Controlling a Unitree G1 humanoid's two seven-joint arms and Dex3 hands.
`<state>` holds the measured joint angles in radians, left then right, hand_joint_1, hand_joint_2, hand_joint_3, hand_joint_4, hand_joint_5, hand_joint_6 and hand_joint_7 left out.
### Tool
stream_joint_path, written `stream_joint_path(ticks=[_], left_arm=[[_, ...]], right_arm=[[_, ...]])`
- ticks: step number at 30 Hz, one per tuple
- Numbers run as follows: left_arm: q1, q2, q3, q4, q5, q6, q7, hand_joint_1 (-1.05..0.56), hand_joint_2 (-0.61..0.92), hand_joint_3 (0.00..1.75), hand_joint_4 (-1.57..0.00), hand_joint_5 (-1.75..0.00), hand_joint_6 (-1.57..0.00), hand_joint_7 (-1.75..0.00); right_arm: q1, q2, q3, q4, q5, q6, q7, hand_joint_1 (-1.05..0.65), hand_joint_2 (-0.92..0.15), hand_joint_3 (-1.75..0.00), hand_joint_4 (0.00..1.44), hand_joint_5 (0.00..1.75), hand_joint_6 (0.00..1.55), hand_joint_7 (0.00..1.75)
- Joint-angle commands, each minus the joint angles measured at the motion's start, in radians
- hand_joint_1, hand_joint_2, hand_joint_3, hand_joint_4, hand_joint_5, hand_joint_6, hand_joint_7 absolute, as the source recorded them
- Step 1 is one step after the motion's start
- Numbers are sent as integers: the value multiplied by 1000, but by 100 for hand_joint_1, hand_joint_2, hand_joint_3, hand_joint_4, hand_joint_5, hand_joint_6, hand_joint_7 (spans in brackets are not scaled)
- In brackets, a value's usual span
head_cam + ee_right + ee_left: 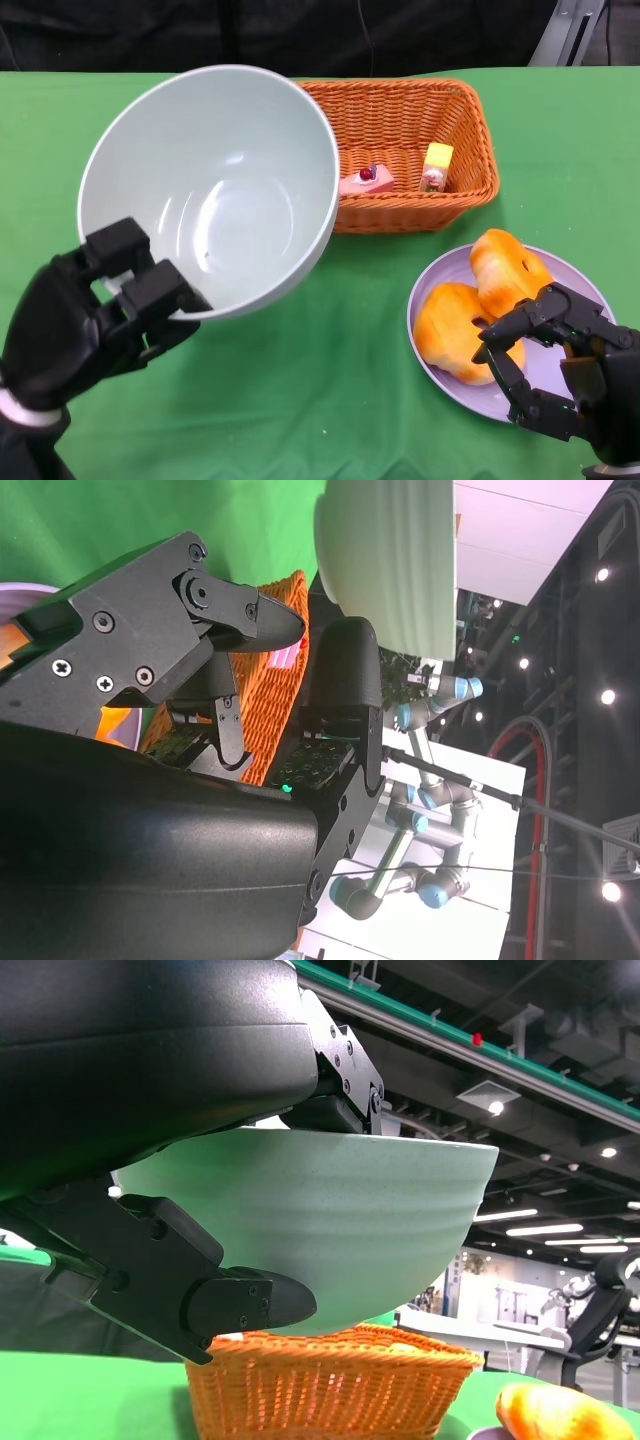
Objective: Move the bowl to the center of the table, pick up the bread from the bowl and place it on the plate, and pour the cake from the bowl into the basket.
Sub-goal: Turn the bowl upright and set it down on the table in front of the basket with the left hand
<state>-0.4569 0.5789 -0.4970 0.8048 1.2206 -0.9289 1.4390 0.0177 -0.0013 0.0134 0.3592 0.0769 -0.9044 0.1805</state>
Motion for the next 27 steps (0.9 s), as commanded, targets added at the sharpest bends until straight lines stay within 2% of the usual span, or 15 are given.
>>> stream_joint_path(ticks=[1, 6, 11, 15, 23, 26, 27], left_arm=[[34, 6, -26, -8, -14, 23, 72, -9, 86, 59, -57, -175, -54, -141], [63, -12, -62, 1, -10, 67, 136, -7, 86, 59, -59, -175, -59, -131], [87, -16, -96, 0, -3, 104, 167, -7, 84, 60, -58, -175, -59, -131], [117, -21, -106, -12, 2, 132, 175, -5, 83, 58, -58, -175, -59, -131], [158, -38, -116, -6, 10, 156, 175, -3, 84, 53, -58, -175, -57, -136], [160, -44, -135, 16, 10, 152, 175, -3, 85, 48, -57, -175, -59, -130], [159, -45, -140, 20, 10, 152, 175, -5, 89, 37, -56, -175, -63, -122]], right_arm=[[11, -14, -15, -22, 10, 5, -3, -15, -58, -79, 78, 129, 73, 111], [12, -18, -24, -36, 19, 21, -5, -15, -58, -80, 78, 126, 73, 111], [3, -10, -47, -46, 4, 26, -33, -13, -59, -80, 79, 126, 75, 111], [4, -7, -48, -59, 6, 38, -37, -8, -53, -93, 80, 126, 76, 109], [14, -8, -46, -68, 17, 40, -31, -13, -51, -92, 79, 127, 75, 110], [24, -8, -48, -81, 16, 43, -33, -14, -53, -90, 79, 127, 75, 110], [27, -8, -47, -86, 17, 47, -33, -15, -53, -89, 79, 127, 75, 110]])
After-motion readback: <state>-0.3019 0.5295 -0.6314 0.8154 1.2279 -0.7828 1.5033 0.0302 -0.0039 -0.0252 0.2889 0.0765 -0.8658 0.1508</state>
